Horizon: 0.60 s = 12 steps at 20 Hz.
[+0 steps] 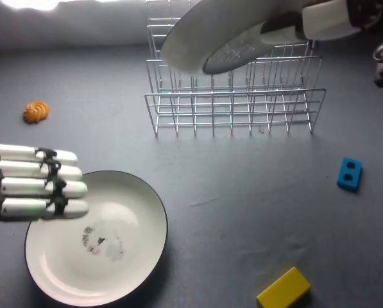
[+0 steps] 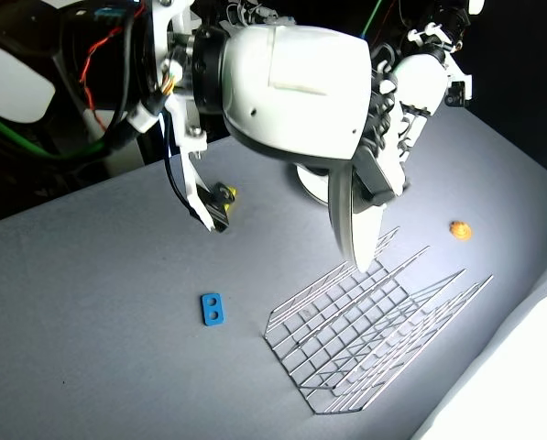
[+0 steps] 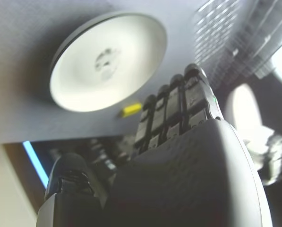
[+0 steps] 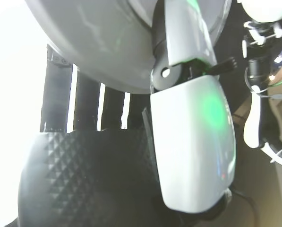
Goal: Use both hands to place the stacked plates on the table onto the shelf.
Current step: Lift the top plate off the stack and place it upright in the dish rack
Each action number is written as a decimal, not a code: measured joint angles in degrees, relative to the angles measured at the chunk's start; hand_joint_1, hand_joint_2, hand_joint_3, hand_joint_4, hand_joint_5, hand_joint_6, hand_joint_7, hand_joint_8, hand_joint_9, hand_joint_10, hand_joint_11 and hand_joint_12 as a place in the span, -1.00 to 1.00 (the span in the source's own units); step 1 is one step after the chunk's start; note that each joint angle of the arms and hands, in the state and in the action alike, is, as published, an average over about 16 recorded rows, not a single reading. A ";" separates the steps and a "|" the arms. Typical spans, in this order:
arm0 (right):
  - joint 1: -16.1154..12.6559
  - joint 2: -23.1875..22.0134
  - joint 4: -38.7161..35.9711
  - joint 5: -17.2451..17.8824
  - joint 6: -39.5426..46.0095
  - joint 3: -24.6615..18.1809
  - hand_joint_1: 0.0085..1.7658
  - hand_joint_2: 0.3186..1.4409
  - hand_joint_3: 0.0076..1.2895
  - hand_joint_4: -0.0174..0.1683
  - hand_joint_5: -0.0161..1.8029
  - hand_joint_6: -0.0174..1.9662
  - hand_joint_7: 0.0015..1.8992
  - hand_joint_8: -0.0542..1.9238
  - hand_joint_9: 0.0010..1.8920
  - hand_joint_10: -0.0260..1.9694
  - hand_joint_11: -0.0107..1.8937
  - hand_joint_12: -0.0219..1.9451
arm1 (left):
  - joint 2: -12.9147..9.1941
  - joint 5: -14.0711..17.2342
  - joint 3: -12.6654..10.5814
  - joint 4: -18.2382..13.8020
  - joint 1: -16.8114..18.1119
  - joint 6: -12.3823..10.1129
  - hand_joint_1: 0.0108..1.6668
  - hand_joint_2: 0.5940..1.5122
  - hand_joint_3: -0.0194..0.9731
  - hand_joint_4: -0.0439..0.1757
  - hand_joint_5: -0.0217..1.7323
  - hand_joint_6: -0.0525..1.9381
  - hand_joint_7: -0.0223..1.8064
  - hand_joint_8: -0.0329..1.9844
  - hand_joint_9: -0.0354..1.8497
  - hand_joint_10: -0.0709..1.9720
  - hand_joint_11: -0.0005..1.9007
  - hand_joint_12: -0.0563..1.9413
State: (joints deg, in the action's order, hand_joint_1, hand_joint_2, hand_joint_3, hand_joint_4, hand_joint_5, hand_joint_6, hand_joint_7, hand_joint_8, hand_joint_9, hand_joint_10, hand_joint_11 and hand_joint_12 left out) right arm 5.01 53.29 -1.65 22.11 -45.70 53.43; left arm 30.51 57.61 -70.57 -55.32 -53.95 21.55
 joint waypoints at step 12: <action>-3.01 5.76 11.81 -4.91 1.37 9.59 0.54 0.13 -0.99 -0.81 0.04 0.02 0.11 -0.09 0.08 0.04 -0.06 0.07 | 1.05 -4.10 -0.33 -8.74 -1.68 0.39 -0.99 0.19 -0.93 -0.58 -0.95 -0.95 -0.96 -0.98 -0.95 -0.93 -0.99 -0.95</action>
State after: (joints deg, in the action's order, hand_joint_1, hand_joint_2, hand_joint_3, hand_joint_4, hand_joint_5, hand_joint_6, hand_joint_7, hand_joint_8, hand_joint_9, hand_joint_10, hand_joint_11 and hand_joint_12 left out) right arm 2.00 59.05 10.16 17.20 -44.33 63.02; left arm 31.55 53.51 -70.90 -64.07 -55.63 21.93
